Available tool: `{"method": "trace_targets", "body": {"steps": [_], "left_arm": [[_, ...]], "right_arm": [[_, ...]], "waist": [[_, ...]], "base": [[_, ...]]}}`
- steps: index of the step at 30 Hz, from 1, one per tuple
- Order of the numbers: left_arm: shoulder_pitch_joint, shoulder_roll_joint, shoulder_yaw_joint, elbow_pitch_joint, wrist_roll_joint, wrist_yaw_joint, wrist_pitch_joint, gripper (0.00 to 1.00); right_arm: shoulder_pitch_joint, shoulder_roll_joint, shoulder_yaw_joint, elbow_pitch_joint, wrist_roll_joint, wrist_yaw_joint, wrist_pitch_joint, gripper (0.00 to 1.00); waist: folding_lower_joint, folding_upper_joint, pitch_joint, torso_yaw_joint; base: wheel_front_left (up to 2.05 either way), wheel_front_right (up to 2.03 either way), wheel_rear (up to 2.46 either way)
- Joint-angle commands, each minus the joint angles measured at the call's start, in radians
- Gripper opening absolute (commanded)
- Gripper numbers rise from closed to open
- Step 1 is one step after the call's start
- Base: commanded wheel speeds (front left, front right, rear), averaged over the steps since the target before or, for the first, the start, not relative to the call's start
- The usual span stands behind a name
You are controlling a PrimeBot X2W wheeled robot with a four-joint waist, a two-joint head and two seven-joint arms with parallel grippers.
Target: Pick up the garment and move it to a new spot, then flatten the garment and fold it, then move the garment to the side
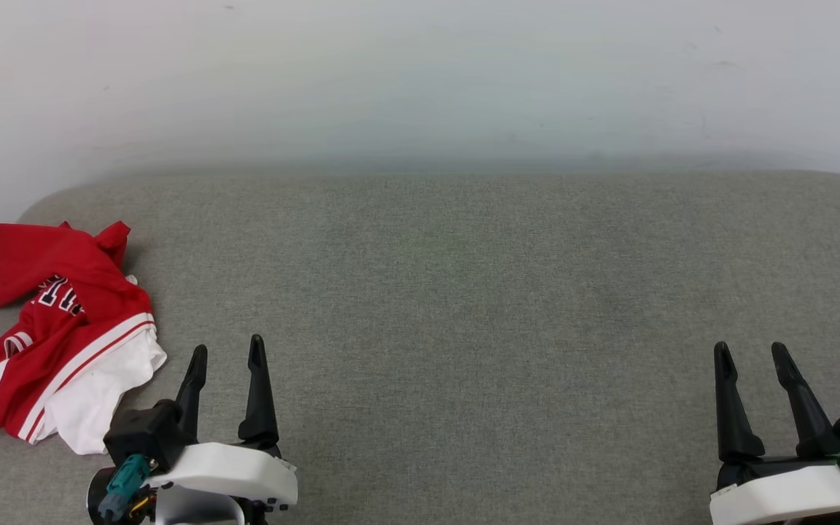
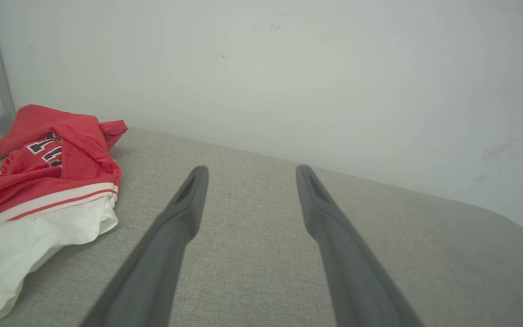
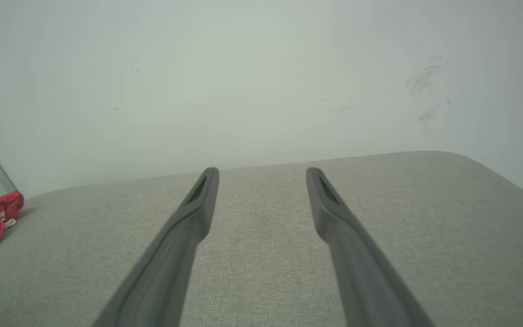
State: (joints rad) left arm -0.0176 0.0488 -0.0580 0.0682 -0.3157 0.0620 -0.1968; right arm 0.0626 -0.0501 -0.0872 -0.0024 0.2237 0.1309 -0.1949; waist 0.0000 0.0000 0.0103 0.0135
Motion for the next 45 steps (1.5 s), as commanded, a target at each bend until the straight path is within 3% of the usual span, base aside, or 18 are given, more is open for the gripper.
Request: {"method": "trace_targets", "body": {"steps": [1,30,45], "left_arm": [[0.006,0.002,-0.003,-0.01,0.025,0.002,-0.009,1.0],[0.032,0.002,-0.022,-0.006,0.2,-0.014,-0.064,1.0],[0.038,0.002,-0.011,0.004,0.155,-0.034,-0.069,1.0]], "right_arm": [[0.01,0.0,-0.001,-0.014,-0.02,0.0,-0.01,1.0],[0.043,0.0,0.025,-0.046,-0.177,0.0,-0.066,1.0],[0.053,0.0,0.024,-0.023,-0.108,0.0,-0.071,1.0]], "waist": [[0.0,0.0,-0.001,0.0],[0.0,0.0,0.004,0.0],[0.0,0.0,0.006,0.004]], "base": [[0.0,0.0,0.0],[0.0,0.0,0.0],[0.0,0.0,0.0]]}}
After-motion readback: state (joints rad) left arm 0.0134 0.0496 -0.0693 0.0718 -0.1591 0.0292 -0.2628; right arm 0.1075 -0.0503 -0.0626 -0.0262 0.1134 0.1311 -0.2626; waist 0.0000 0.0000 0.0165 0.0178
